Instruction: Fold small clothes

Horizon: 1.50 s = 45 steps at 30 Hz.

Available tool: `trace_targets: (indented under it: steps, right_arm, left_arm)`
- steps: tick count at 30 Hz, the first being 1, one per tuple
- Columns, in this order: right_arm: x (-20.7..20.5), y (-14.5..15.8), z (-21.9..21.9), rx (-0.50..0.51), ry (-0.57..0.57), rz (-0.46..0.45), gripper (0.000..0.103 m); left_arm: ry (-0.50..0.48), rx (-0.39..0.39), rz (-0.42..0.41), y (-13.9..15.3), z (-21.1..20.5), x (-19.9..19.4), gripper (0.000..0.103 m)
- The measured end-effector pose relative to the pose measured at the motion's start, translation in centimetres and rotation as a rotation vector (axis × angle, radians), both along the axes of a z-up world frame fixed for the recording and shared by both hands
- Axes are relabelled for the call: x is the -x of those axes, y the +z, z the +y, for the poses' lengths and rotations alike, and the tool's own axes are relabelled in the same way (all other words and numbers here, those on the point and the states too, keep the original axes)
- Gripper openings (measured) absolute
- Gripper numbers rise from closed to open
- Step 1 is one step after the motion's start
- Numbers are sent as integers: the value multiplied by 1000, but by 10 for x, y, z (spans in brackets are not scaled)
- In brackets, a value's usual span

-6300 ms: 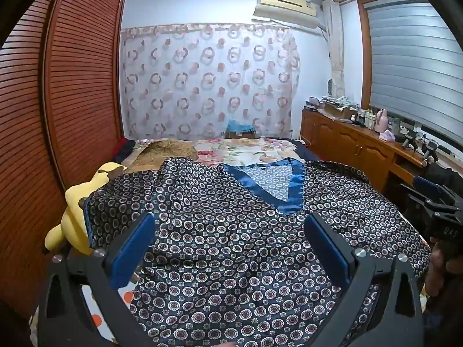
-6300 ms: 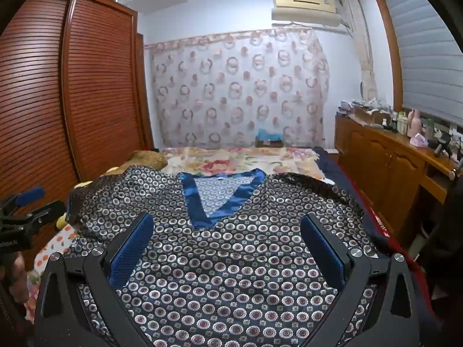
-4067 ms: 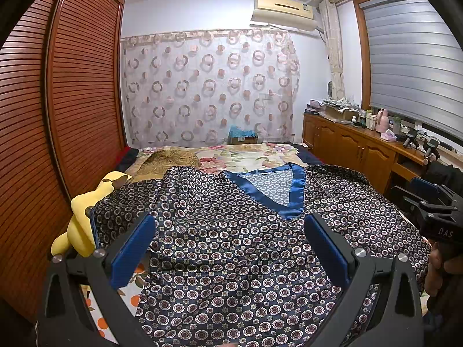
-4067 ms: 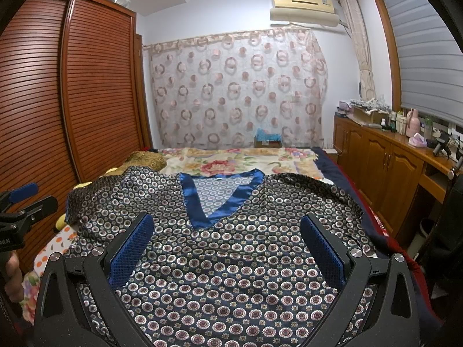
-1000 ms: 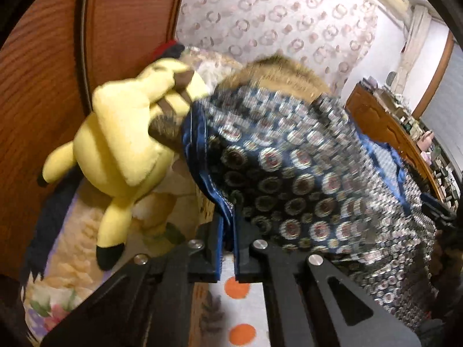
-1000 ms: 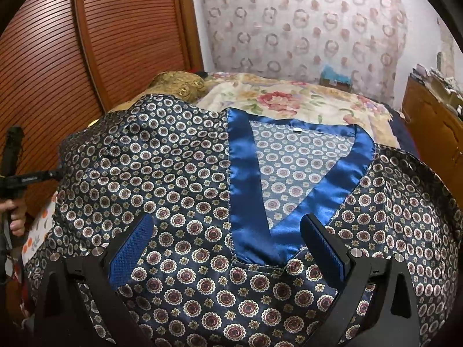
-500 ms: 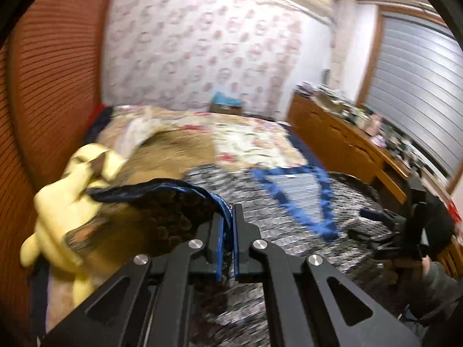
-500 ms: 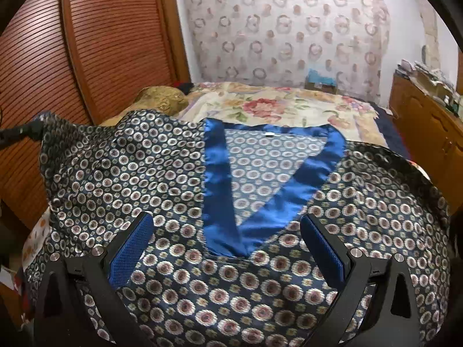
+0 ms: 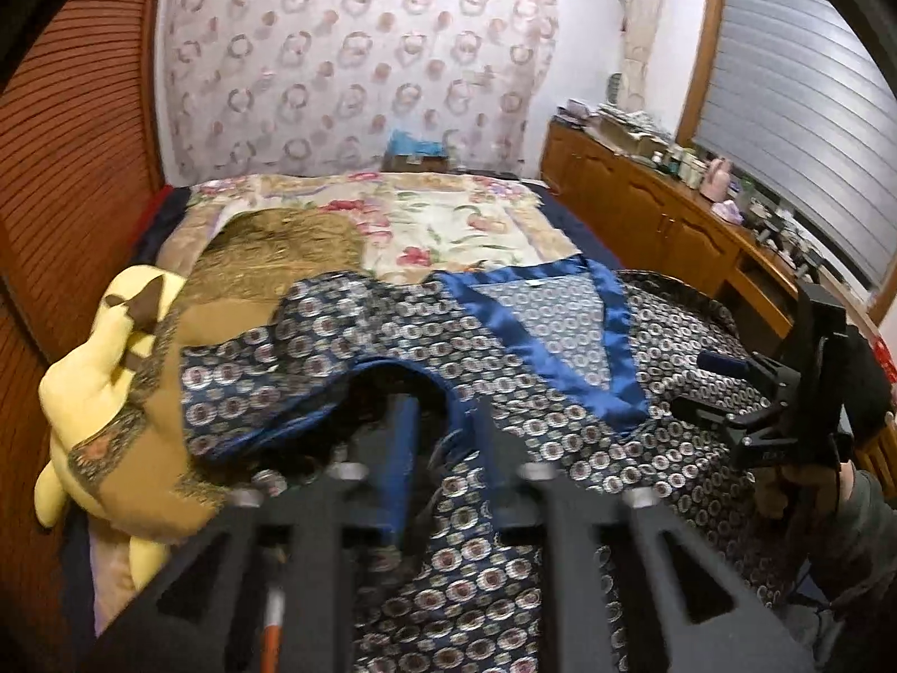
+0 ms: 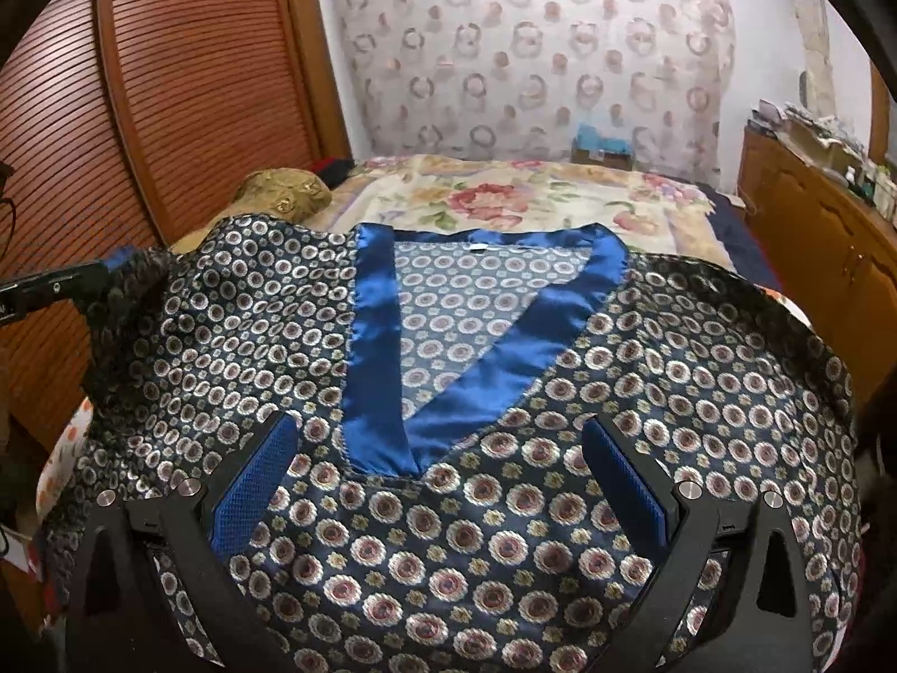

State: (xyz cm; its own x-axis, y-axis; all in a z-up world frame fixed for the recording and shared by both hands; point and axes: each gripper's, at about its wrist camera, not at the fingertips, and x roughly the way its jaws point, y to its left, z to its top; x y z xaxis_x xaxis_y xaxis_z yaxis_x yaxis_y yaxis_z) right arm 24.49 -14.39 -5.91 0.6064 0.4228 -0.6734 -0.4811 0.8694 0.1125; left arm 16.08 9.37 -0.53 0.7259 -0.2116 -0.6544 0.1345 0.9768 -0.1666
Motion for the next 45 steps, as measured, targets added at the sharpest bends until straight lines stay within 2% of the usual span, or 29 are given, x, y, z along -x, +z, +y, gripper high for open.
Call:
trace_targets:
  steps: [1, 3, 5, 6, 19, 24, 30, 32, 33, 34, 35, 37, 39, 41, 45]
  right_arm:
    - [-2, 1, 4, -1, 13, 3, 103]
    - [-4, 3, 11, -3, 34, 3, 103]
    - [-7, 6, 22, 1, 64, 2, 102]
    - [-8, 6, 27, 2, 77, 1, 102]
    - [-19, 37, 133, -39, 344, -33, 93]
    - [-18, 26, 185, -40, 464, -8, 87]
    - [-16, 7, 235, 38, 572, -16, 86]
    - [-23, -1, 249, 69, 581, -15, 77]
    - [-26, -3, 253, 73, 586, -13, 69]
    - [-27, -3, 254, 68, 594, -11, 59]
    - [-29, -3, 255, 62, 604, -8, 53]
    - [-31, -2, 256, 44, 623, -12, 27]
    - [-30, 3, 251, 21, 631, -15, 12]
    - [-32, 10, 240, -2, 608, -24, 6]
    - [-45, 22, 215, -47, 516, -11, 4]
  left_arm:
    - [6, 4, -2, 0, 3, 2, 41]
    - [20, 4, 0, -1, 9, 6, 44]
    - [35, 2, 0, 0, 20, 10, 57]
    - [43, 3, -2, 0, 24, 12, 59]
    - [225, -17, -16, -12, 79, 36, 59]
    - [264, -49, -36, -15, 88, 41, 59]
    - [283, -41, -44, -16, 98, 44, 59]
    - [286, -39, -41, -18, 100, 44, 59]
    - [287, -38, -38, -19, 101, 43, 59]
    - [289, -37, -35, -20, 102, 42, 59]
    - [288, -36, -33, -21, 102, 43, 59]
    - [287, -36, -31, -22, 102, 43, 59]
    - [286, -37, -28, -23, 102, 42, 59]
    - [285, -35, -27, -25, 103, 40, 59]
    - [280, -31, -21, -27, 100, 35, 59]
